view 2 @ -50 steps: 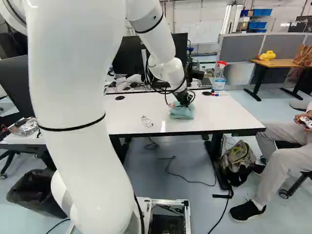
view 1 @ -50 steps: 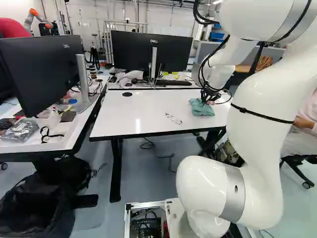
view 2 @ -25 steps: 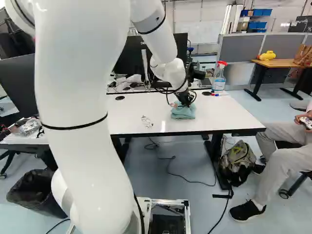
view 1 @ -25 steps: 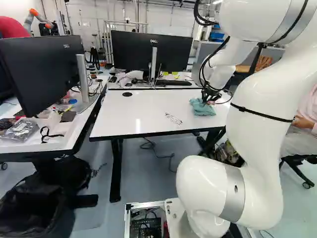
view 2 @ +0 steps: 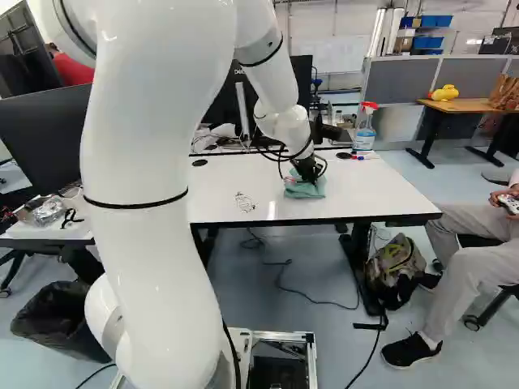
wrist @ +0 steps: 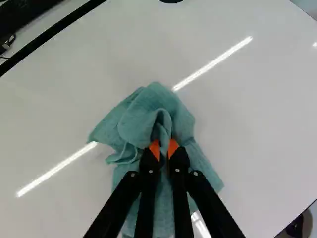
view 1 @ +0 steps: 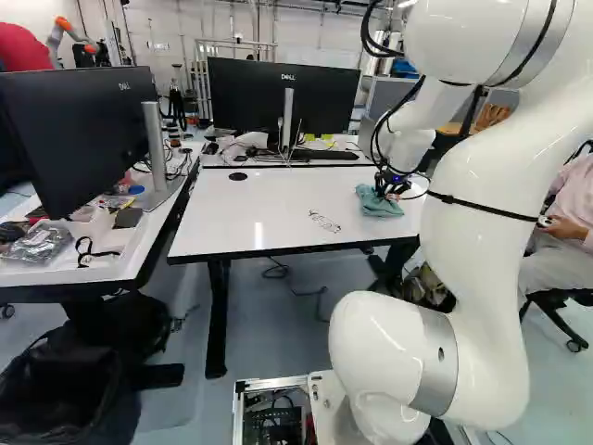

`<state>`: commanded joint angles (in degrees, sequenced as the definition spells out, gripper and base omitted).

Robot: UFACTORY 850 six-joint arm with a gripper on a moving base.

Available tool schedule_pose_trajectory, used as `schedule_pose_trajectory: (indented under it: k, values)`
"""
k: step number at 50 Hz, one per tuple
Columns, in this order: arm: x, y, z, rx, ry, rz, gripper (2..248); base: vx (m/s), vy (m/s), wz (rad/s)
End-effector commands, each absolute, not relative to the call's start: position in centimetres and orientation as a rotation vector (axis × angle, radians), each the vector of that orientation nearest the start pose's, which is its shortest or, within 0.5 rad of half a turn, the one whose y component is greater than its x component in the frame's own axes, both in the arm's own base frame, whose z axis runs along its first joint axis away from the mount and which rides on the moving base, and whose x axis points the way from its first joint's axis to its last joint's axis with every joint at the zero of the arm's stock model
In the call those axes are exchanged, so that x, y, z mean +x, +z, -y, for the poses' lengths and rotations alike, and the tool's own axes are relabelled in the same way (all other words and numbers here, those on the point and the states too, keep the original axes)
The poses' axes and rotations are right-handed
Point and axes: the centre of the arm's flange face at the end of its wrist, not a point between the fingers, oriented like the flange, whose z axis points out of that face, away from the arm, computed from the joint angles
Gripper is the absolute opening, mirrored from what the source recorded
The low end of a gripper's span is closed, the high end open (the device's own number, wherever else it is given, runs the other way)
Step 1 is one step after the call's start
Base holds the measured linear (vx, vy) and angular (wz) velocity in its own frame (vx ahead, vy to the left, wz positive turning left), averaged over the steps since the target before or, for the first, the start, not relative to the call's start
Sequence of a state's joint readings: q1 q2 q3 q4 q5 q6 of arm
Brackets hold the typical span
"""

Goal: Clean the table with the green towel

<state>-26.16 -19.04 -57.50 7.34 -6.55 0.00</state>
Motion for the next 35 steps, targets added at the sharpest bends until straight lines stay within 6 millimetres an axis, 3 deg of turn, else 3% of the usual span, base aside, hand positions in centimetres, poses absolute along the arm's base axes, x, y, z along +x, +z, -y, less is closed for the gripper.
schedule_pose_trajectory:
  k: [15,35]
  values:
    - [50.3,41.6,24.6,-2.966,-0.881,-0.886,38,0.000,0.000,0.000]
    - [53.7,41.4,25.8,-2.961,-0.915,-0.873,38,0.000,0.000,0.000]
